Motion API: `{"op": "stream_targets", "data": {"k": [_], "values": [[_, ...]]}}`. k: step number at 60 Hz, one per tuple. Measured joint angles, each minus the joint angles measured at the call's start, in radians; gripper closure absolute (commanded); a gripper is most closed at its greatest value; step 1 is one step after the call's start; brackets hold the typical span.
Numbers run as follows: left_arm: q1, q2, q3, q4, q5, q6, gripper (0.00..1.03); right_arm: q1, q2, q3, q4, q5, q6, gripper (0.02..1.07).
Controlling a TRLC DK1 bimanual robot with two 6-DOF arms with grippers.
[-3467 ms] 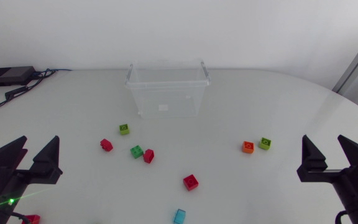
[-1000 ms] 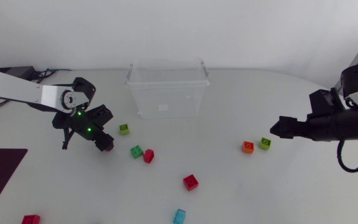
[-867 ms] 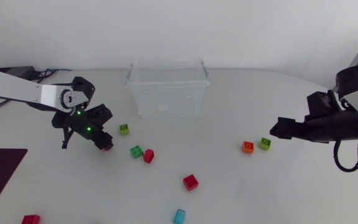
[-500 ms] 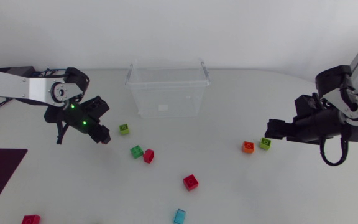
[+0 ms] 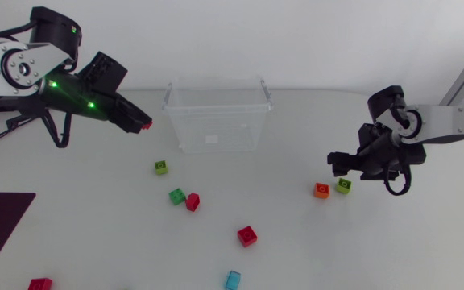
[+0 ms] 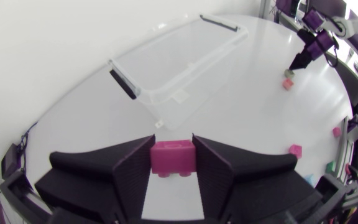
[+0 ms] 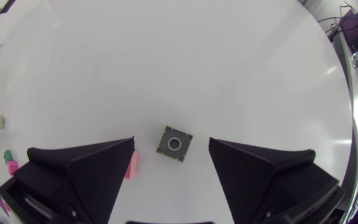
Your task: Pick up the duplo bricks and place them in the container
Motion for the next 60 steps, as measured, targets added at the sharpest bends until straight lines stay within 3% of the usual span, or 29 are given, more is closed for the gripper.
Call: {"op": "stream_targets", "data": {"k": [16, 25, 32, 44, 53, 56, 57, 59, 60], "values": [[-0.022, 0.018, 0.085, 0.114, 0.024, -0.1, 0.71, 0.0, 0.083, 0.001, 0.027, 0.023, 0.019, 0.25], [-0.047, 0.064, 0.122, 0.186, 0.025, -0.137, 0.71, 0.0, 0.103, 0.002, 0.043, 0.025, 0.022, 0.45], [-0.073, 0.124, 0.142, 0.232, 0.026, -0.159, 0.7, -0.001, 0.114, 0.002, 0.061, 0.026, 0.025, 0.68], [-0.098, 0.234, 0.213, 0.27, 0.025, -0.192, 0.69, 0.0, 0.113, -0.006, 0.089, 0.029, 0.025, 0.82], [-0.109, 0.317, 0.3, 0.278, 0.02, -0.211, 0.67, 0.017, 0.08, -0.025, 0.09, 0.029, 0.019, 0.82], [-0.112, 0.34, 0.322, 0.278, 0.01, -0.214, 0.61, 0.026, 0.058, -0.029, 0.088, 0.029, 0.016, 0.82], [-0.114, 0.347, 0.329, 0.278, 0.005, -0.215, 0.5, 0.029, 0.051, -0.029, 0.085, 0.029, 0.016, 0.82], [-0.117, 0.37, 0.346, 0.284, -0.01, -0.217, 0.4, 0.039, 0.022, -0.029, 0.08, 0.029, 0.01, 0.82], [-0.119, 0.375, 0.35, 0.285, -0.018, -0.218, 0.28, 0.045, 0.01, -0.029, 0.077, 0.029, 0.01, 0.82]]}}
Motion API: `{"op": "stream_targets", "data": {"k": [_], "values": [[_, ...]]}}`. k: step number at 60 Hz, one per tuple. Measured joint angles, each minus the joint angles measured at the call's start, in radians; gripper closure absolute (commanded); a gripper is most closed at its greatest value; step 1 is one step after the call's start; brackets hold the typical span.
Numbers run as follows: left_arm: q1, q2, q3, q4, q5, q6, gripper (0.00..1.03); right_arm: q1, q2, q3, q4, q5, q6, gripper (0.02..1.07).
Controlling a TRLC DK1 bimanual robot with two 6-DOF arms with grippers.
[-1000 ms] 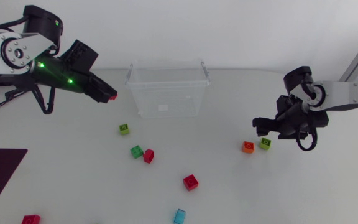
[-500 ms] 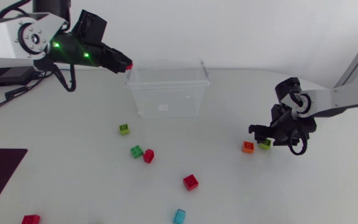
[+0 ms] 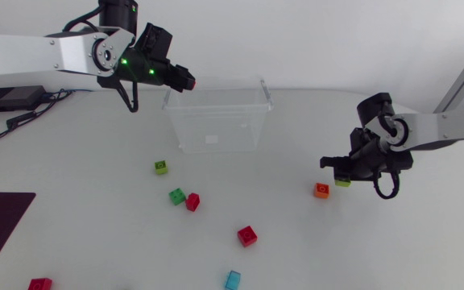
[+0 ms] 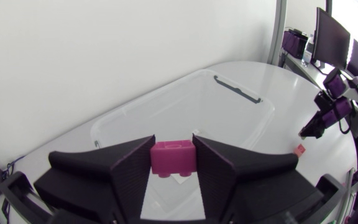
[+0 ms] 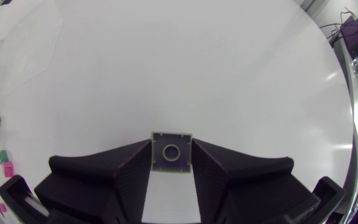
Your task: Pick up the duplo bricks and place them in the container
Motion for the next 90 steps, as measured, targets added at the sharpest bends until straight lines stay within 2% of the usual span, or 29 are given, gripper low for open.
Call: {"op": "stream_targets", "data": {"k": [2, 11, 23, 31, 42, 55, 70, 90], "values": [[-0.003, 0.011, 0.005, 0.004, -0.011, 0.0, 0.13, 0.008, -0.019, 0.0, -0.009, 0.0, 0.0, 0.82], [-0.004, 0.034, 0.008, 0.01, -0.037, 0.0, 0.05, 0.062, -0.092, 0.025, -0.058, 0.0, -0.001, 0.82], [0.032, 0.023, 0.002, 0.0, -0.037, 0.0, 0.05, 0.127, -0.114, 0.142, -0.096, -0.001, -0.008, 0.82], [0.084, -0.035, -0.027, -0.074, -0.037, 0.02, 0.05, 0.166, -0.114, 0.239, -0.106, -0.001, -0.019, 0.82], [0.15, -0.173, -0.135, -0.152, -0.021, 0.114, 0.05, 0.23, -0.094, 0.38, -0.106, -0.003, -0.027, 0.82], [0.194, -0.266, -0.309, -0.218, 0.011, 0.262, 0.05, 0.294, -0.026, 0.506, -0.084, -0.005, -0.046, 0.81], [0.214, -0.304, -0.457, -0.246, 0.047, 0.385, 0.05, 0.328, 0.1, 0.644, -0.057, -0.005, -0.069, 0.81], [0.216, -0.223, -0.484, -0.219, 0.066, 0.483, 0.05, 0.384, 0.247, 0.842, -0.058, -0.001, -0.106, 0.78]]}}
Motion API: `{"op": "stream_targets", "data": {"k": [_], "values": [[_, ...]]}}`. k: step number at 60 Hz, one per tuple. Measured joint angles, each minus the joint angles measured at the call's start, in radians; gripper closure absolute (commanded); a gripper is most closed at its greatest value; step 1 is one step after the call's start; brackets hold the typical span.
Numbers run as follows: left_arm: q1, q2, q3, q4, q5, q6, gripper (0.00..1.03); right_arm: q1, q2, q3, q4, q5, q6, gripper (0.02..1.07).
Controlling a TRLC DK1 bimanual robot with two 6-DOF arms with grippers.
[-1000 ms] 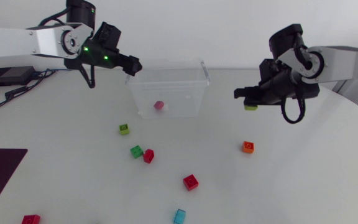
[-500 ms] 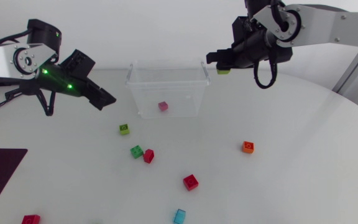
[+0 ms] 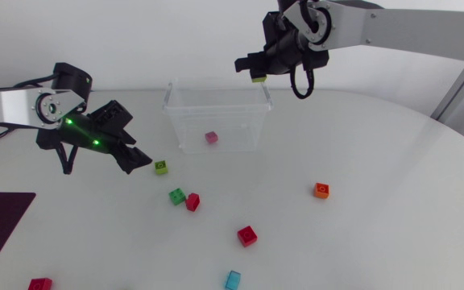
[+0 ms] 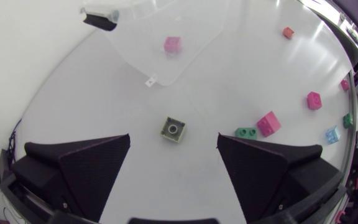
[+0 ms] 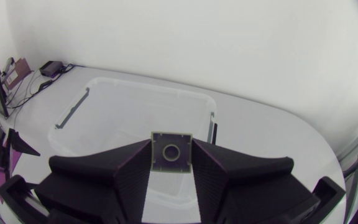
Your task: Pick up the duplo bricks and place them in the container
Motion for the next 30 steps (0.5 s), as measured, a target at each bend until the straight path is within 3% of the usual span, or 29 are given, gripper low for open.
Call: {"op": "stream_targets", "data": {"k": [3, 9, 11, 30], "values": [[0.002, 0.027, 0.0, 0.001, 0.0, 0.006, 0.05, 0.005, 0.021, 0.024, 0.0, 0.0, 0.0, 0.7], [0.004, 0.074, 0.0, 0.001, 0.0, 0.024, 0.05, 0.013, 0.064, 0.058, -0.004, 0.001, 0.0, 0.3], [0.004, 0.085, 0.0, 0.003, 0.0, 0.028, 0.05, 0.016, 0.075, 0.062, -0.005, 0.006, 0.0, 0.22], [-0.003, 0.192, 0.017, 0.089, 0.001, 0.085, 0.05, 0.023, 0.064, 0.04, -0.013, 0.021, -0.029, 0.17]]}}
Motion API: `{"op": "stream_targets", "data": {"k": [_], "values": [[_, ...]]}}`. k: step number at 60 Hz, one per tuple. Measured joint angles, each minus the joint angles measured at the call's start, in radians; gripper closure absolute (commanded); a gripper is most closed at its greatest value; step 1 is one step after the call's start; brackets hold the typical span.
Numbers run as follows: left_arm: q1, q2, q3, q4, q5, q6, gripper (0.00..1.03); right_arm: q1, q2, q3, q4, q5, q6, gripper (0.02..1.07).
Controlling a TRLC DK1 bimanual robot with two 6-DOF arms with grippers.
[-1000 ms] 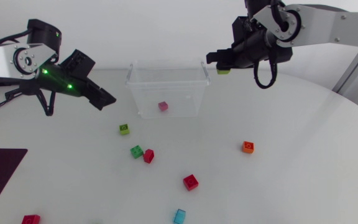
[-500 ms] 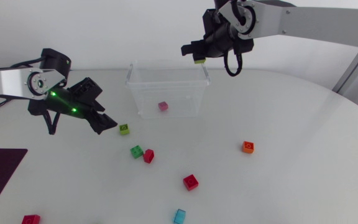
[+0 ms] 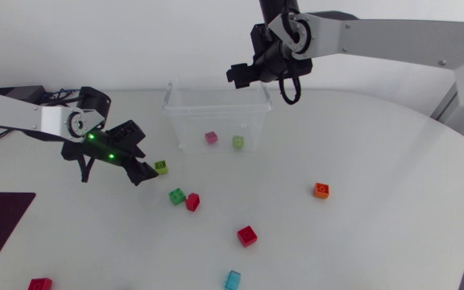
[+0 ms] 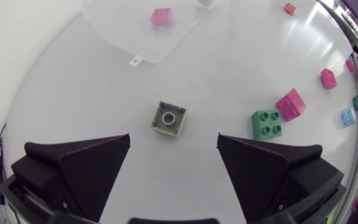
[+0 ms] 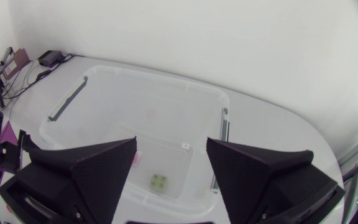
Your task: Pick up the duplo bricks and place them in the container
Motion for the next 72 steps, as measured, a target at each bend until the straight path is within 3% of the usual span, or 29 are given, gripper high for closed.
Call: {"op": "stream_targets", "data": {"k": [22, 40, 47, 53, 72], "values": [[-0.002, 0.12, 0.095, 0.043, 0.031, 0.097, 0.06, 0.011, -0.431, -0.455, 0.055, -0.056, -0.056, 0.17], [-0.002, 0.17, 0.124, 0.011, 0.052, 0.172, 0.14, -0.051, -0.628, -0.816, 0.122, -0.125, -0.069, 0.14], [-0.008, 0.197, 0.139, -0.007, 0.054, 0.189, 0.39, -0.06, -0.661, -0.914, 0.145, -0.135, -0.076, 0.14], [-0.012, 0.202, 0.148, -0.022, 0.06, 0.2, 0.78, -0.072, -0.668, -0.969, 0.172, -0.135, -0.076, 0.14], [-0.013, 0.179, 0.148, -0.061, 0.097, 0.203, 0.82, -0.158, -0.592, -1.009, 0.132, -0.105, 0.008, 0.15]]}}
